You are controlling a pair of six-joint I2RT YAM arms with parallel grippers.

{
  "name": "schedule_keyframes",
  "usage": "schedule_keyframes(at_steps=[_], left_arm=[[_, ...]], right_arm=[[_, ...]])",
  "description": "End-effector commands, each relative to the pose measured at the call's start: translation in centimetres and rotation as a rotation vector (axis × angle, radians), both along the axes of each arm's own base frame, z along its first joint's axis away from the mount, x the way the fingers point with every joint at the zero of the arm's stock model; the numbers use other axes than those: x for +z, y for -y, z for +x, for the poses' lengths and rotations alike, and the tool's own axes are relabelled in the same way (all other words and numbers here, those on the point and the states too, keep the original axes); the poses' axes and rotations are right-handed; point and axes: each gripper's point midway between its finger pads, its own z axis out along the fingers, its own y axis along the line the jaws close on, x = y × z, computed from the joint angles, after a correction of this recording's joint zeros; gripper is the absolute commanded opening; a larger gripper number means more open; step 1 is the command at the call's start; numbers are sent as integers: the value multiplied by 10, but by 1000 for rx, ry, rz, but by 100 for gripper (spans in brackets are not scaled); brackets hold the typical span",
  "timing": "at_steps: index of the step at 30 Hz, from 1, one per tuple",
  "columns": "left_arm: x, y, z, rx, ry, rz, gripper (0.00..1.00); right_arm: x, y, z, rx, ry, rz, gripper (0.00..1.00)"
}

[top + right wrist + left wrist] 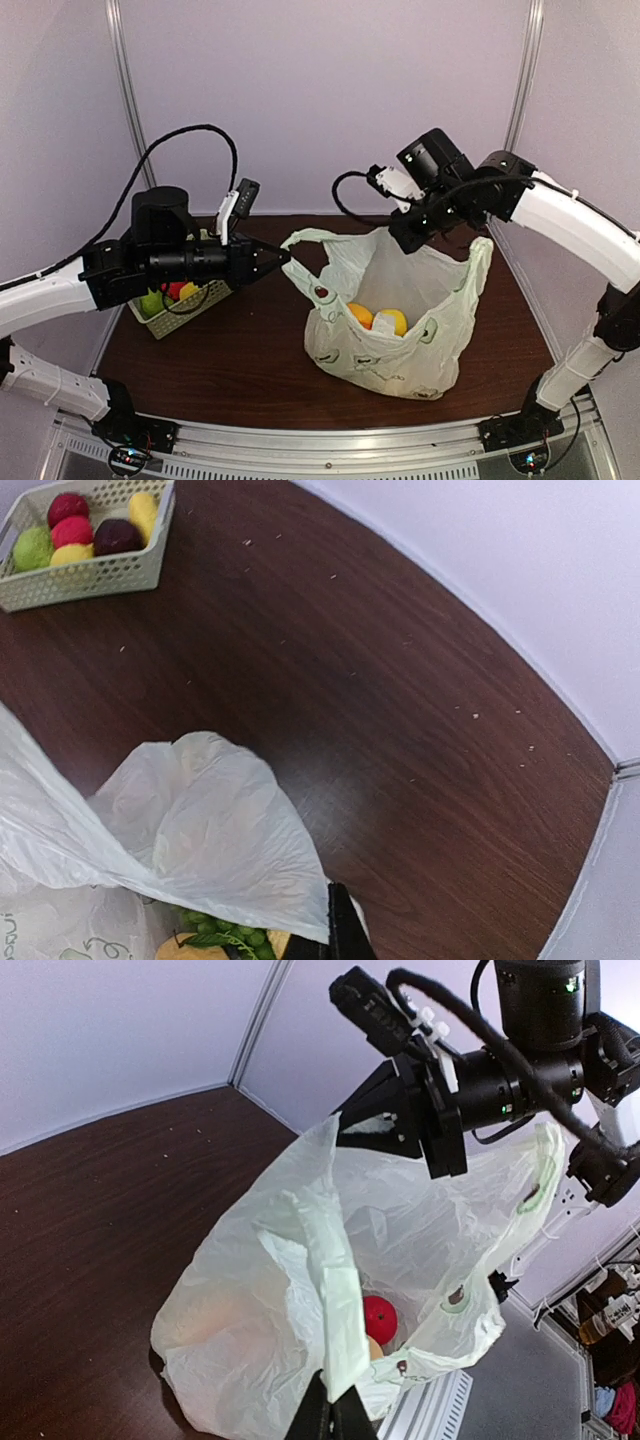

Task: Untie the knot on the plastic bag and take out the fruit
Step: Open the bag opening for the takeout bag.

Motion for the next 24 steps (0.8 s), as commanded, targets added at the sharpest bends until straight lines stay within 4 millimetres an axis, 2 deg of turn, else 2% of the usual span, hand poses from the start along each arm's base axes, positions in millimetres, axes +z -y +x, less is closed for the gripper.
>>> schedule_keyframes(at_steps=[1,4,6,8,10,15,16,20,22,24], left_arm=[[45,4,21,54,126,17,0],[62,8,31,68,180,22,0],[61,9,39,85,185,36,0],[54,8,45,101,175,49,0],[44,7,50,120,163,68,0],[4,-11,70,273,91,138,0],[-1,-13,71,288,75,142,7],[-13,-21,70,333,20,122,61],[-19,-27,68,359,-15,96,78],[-20,-28,61,368,-32,73,86]], right_arm=[[73,42,33,-150,146,66,0],[109,53,40,-188,209,126,0],[124,56,38,-191,231,166,0],[130,53,35,-179,230,209,0],[123,49,31,-167,207,239,0],[84,37,26,-170,130,328,0],[70,33,23,-164,97,345,0],[52,18,11,-123,36,444,0],[51,22,10,-141,43,459,0],[52,25,11,-159,52,463,0]])
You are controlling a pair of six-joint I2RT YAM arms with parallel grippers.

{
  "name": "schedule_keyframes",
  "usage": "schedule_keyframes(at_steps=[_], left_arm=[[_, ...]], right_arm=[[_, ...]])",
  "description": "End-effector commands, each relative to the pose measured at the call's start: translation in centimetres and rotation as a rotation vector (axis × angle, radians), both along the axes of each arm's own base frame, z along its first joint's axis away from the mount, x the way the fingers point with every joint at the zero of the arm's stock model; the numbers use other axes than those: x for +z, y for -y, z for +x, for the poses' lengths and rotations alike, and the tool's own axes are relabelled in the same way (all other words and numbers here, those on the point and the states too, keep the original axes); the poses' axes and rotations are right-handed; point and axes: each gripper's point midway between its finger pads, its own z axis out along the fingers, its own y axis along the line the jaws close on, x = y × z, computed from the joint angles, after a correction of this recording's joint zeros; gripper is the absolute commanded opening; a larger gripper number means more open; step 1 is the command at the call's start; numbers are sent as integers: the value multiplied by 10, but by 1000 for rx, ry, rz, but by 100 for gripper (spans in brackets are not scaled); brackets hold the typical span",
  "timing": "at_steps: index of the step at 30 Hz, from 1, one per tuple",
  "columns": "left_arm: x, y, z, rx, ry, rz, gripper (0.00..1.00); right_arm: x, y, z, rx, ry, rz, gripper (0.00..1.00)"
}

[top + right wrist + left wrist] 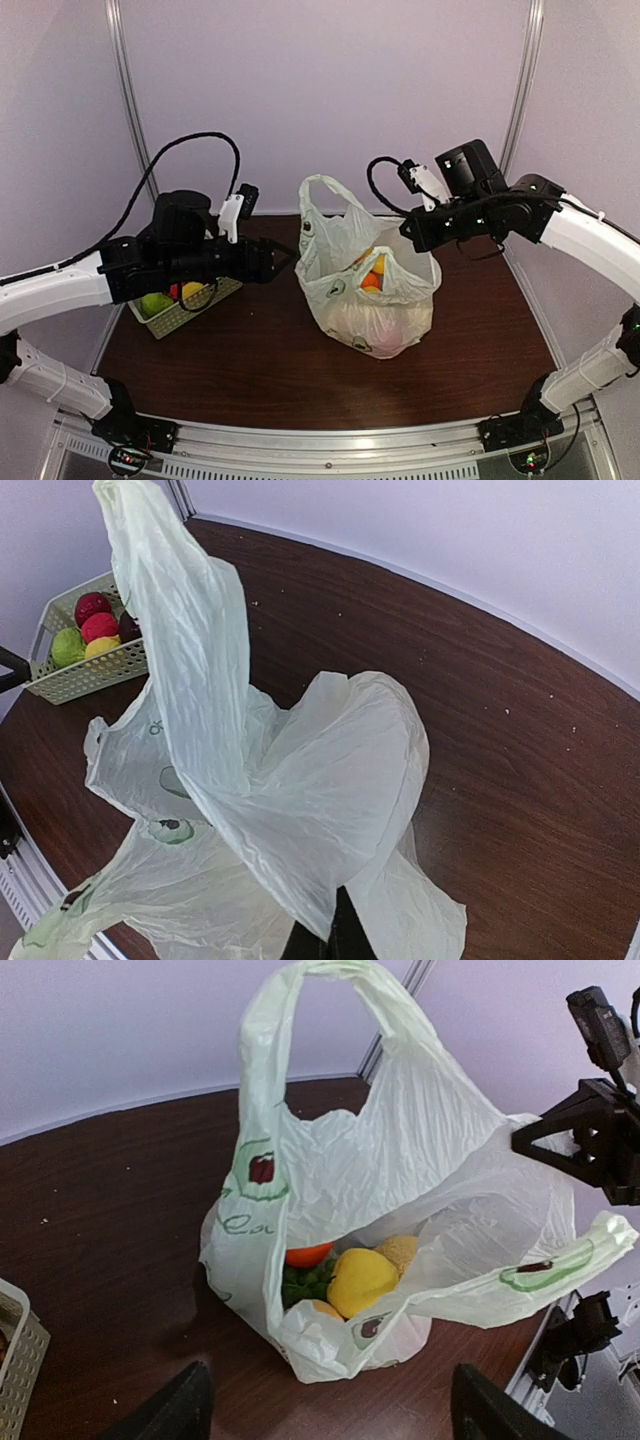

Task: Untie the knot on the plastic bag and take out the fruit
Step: Open the bag opening for the takeout bag.

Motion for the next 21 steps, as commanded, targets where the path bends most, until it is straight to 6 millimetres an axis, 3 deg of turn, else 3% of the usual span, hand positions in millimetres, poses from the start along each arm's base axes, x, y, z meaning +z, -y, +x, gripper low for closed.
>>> schedule_keyframes(at_steps=[1,4,10,15,21], left_arm=[[11,-8,-6,70,4,-84,88],[28,13,-28,1,72,-70,88],[59,83,-78,-250,202,-38,90],[59,120,-68,-292,256,18,97],[57,143,-45,-233,296,87,97]], right_arm=[[32,-3,0,-26,58,145,0],[32,-4,1,-27,53,156,0],[28,-10,2,-19,37,166,0],[27,-10,0,-14,32,167,0],[27,-11,-4,-4,24,174,0]])
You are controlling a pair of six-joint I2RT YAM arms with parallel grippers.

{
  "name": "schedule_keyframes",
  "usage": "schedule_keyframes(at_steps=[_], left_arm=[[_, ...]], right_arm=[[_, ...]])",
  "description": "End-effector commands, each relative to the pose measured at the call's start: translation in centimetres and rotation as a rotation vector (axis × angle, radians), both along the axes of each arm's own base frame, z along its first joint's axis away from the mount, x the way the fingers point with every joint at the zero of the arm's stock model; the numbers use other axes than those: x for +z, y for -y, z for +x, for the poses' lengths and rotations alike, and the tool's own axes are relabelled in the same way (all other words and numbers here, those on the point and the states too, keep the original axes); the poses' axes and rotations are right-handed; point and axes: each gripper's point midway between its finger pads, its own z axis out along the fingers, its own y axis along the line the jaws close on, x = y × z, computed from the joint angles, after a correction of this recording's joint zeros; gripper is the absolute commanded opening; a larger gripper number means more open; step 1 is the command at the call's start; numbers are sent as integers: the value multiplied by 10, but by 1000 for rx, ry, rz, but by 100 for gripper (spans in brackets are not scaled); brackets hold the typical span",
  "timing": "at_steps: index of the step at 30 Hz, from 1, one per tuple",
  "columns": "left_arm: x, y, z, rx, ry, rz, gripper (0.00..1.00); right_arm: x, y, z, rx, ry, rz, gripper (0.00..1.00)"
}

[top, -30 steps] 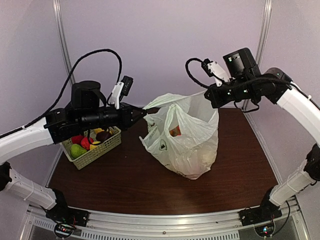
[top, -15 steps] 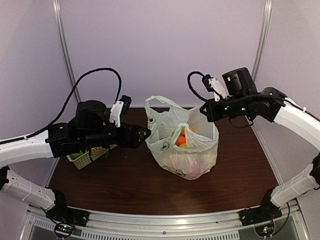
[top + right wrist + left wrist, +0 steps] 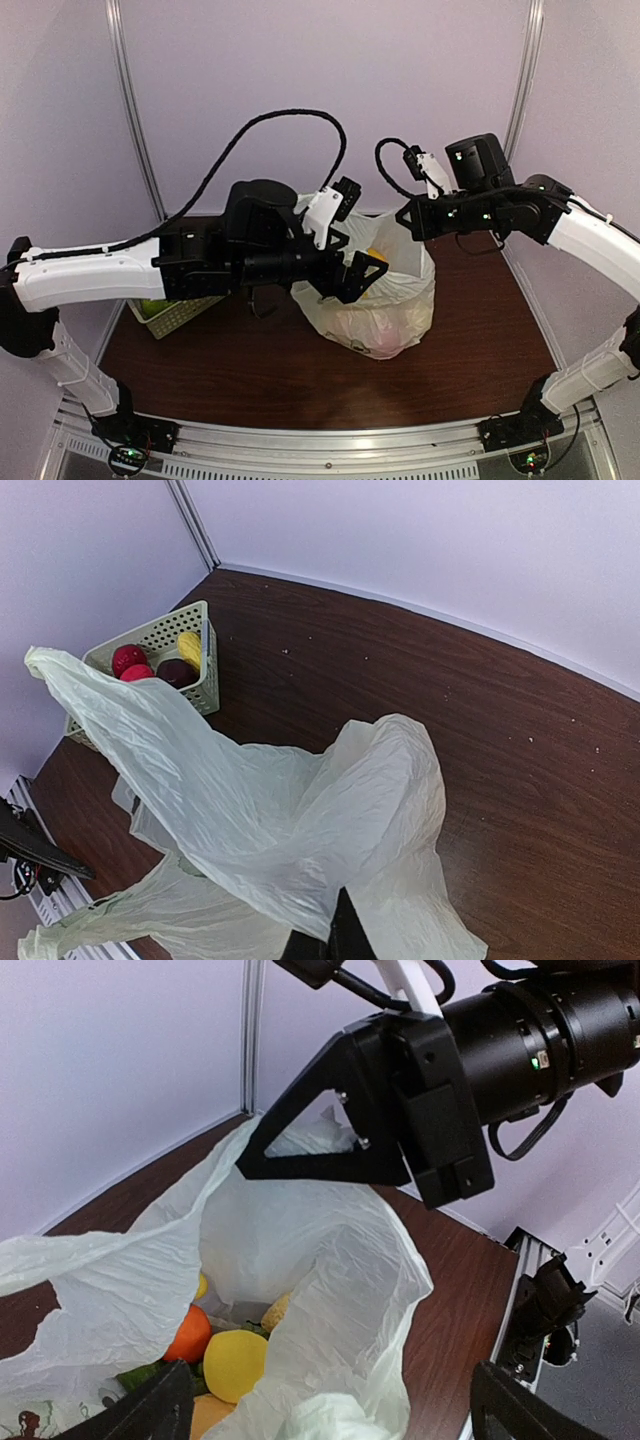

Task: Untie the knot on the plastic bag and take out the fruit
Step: Open the bag opening for the takeout bag.

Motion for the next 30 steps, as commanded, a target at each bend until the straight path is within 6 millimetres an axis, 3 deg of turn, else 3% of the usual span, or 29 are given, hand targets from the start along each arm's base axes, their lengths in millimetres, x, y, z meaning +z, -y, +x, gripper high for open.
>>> schedule_keyframes(at_steps=[1,3,9,12,22,30], left_arm=[[10,11,16,40,72,25,97],[4,14,15,29,56,36,89],[-21,8,3,0,-17,52,21],[-38,4,-8,-32,-51,76,0],[-95,10,-72,-155,-204,96,0],[-148,23,-120,-197,-325,133,0]], right_arm=[[2,0,-4,7,-4,23,0],[3,1,-4,3,0,22,0],[6,3,-1,-19,9,25,0],[8,6,4,-48,13,15,0],[29,12,21,-157,57,46,0],[19,6,23,-152,38,75,0]])
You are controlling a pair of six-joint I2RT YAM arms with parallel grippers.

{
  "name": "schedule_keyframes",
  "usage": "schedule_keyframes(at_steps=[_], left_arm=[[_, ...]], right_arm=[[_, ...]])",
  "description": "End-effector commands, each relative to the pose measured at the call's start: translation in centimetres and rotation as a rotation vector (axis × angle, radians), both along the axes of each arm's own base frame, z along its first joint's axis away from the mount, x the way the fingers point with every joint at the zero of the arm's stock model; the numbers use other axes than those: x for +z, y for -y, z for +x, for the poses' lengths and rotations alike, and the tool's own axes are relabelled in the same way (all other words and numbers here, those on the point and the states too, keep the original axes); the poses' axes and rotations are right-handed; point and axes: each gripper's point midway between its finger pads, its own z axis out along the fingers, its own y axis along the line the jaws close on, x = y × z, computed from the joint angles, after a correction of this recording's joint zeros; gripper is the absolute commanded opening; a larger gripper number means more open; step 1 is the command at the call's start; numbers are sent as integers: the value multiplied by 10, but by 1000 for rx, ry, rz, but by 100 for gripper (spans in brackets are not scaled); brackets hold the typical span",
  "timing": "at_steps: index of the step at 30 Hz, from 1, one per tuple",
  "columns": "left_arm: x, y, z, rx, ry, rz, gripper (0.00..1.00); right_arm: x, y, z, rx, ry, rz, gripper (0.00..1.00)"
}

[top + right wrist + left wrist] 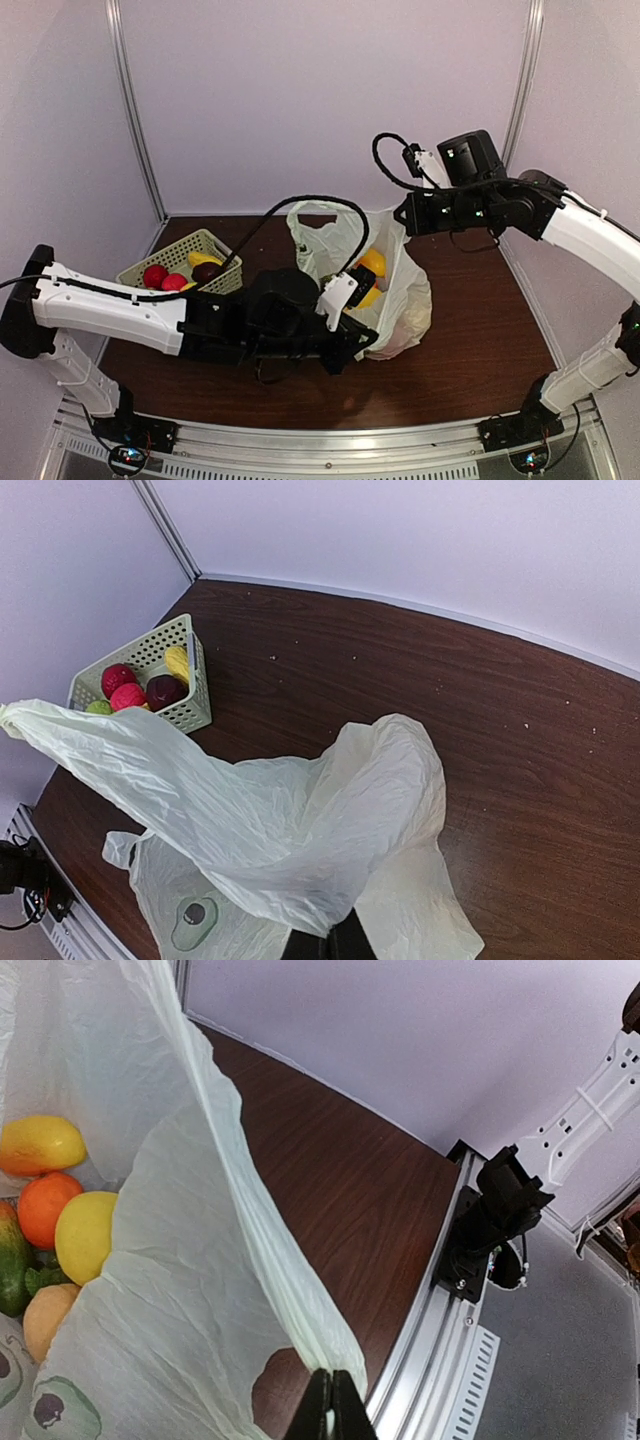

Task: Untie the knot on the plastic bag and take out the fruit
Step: Open the bag opening for the takeout bag.

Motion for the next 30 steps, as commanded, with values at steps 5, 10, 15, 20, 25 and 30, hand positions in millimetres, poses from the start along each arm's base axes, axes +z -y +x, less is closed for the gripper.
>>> schedule_keyframes(at_steps=[5,10,15,20,25,30], left_arm=[[-49,12,-51,-80,-136,86,15],[-26,11,-47,-55,-118,48,41],[9,-7,-36,12,-84,10,68],[41,-42,-17,135,-63,0,91],[58,-78,18,273,-106,-45,97],[51,-108,63,436,-163,-77,97]], right_arm=[[3,7,9,-47,50,42,0],[-11,13,-1,-28,37,20,0],[-19,21,-9,-18,38,-1,0],[-21,28,-16,-13,44,-5,0],[-25,31,-23,-4,44,3,0],[-24,30,-25,4,43,18,0]])
